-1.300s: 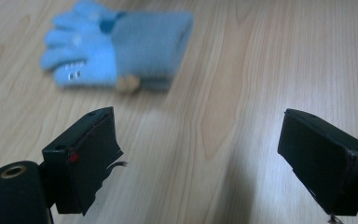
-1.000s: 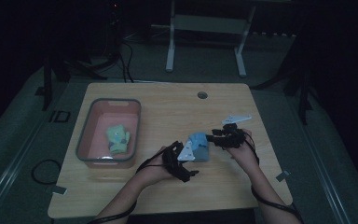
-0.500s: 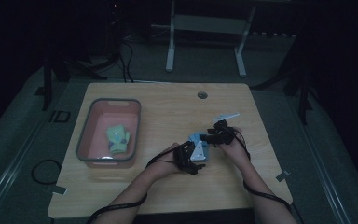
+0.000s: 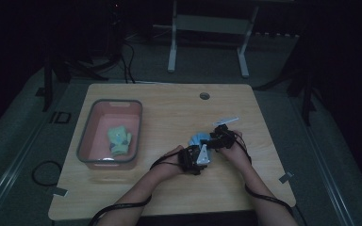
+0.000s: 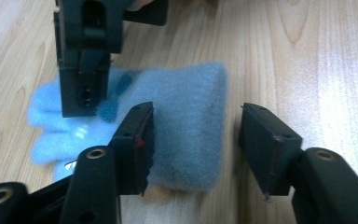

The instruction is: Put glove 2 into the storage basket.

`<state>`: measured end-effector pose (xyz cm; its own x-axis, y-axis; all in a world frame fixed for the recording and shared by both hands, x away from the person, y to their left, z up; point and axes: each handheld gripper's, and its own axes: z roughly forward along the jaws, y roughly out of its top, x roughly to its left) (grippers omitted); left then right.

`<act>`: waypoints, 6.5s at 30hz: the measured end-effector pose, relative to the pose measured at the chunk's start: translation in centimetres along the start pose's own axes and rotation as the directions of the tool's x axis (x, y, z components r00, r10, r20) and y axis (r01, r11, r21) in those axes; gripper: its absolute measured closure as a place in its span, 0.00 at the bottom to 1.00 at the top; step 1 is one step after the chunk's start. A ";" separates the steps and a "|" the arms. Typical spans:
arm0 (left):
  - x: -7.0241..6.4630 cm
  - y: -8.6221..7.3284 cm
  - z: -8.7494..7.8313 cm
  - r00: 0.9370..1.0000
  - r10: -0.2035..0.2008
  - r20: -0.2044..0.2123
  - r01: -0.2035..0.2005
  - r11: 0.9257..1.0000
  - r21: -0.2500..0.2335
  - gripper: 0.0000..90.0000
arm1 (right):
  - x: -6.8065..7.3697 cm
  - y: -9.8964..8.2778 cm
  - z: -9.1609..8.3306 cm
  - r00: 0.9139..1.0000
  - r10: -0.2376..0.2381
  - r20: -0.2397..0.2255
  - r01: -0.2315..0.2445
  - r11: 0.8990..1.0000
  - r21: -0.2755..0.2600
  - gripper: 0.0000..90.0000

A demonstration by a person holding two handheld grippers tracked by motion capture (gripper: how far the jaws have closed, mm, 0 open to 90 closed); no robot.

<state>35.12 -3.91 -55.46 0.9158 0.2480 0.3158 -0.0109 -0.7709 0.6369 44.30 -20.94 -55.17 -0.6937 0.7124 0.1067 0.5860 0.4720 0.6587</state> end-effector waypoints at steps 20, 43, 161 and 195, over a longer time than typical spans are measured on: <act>1.1 0.6 -1.4 0.998 -0.058 0.008 0.058 0.998 0.025 0.84 | 0.5 0.8 -0.8 0.988 0.070 -0.139 -0.068 0.998 0.020 0.90; 2.1 0.8 -6.9 0.998 -0.059 -0.004 0.059 0.997 0.055 0.85 | 3.6 4.2 -2.8 0.979 0.016 -0.205 -0.023 0.999 -0.035 0.91; 7.7 -15.0 -20.8 0.897 -0.383 -0.222 0.421 0.893 0.158 0.14 | 19.3 18.8 6.7 0.902 -0.235 -0.362 0.227 0.972 -0.066 0.37; 4.5 -6.8 -17.8 0.942 -0.332 -0.051 0.333 0.943 0.001 0.08 | 13.4 11.4 1.2 0.901 -0.316 -0.298 0.304 0.949 -0.087 0.19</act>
<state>32.13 12.92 -45.87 0.8457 0.5196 0.1215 0.2949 -0.6449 0.7051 42.14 -5.38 -47.16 -0.9348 0.3378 0.1094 0.3083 0.6194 0.7220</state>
